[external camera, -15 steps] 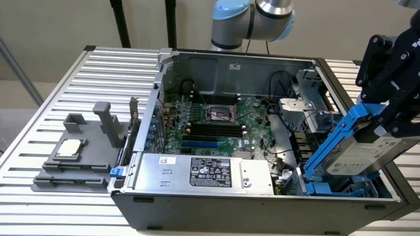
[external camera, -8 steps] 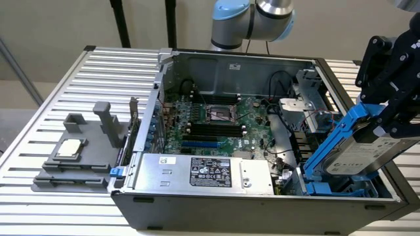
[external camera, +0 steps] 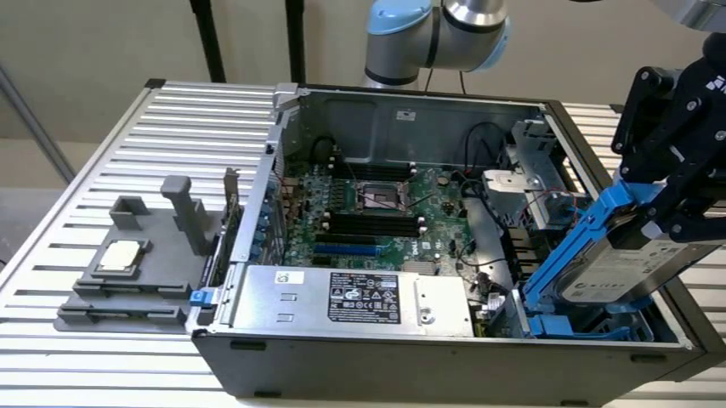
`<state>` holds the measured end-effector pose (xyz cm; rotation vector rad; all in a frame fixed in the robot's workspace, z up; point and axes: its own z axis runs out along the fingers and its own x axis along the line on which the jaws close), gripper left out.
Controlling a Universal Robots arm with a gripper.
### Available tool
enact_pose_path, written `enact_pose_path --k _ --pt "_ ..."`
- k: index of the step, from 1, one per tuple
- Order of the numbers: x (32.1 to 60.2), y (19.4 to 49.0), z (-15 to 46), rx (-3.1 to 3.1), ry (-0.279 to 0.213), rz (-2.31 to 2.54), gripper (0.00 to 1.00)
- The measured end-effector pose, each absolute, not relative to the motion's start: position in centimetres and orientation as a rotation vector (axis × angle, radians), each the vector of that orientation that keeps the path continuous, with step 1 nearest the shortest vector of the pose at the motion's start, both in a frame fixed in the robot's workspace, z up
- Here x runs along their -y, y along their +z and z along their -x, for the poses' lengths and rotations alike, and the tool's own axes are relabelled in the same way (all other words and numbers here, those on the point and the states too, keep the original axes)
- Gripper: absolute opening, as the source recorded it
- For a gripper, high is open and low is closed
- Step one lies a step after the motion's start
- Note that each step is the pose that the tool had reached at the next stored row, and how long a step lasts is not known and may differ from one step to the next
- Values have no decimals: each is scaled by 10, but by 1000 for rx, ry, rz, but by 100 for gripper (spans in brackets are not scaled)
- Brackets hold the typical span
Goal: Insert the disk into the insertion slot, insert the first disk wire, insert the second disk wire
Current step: 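Insert the disk into the insertion slot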
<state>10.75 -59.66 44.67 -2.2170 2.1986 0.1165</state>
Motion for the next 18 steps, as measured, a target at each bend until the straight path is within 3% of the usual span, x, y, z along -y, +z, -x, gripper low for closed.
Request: enact_pose_path --k 18 --pt "600 441 -109 -2194 125 2213 32"
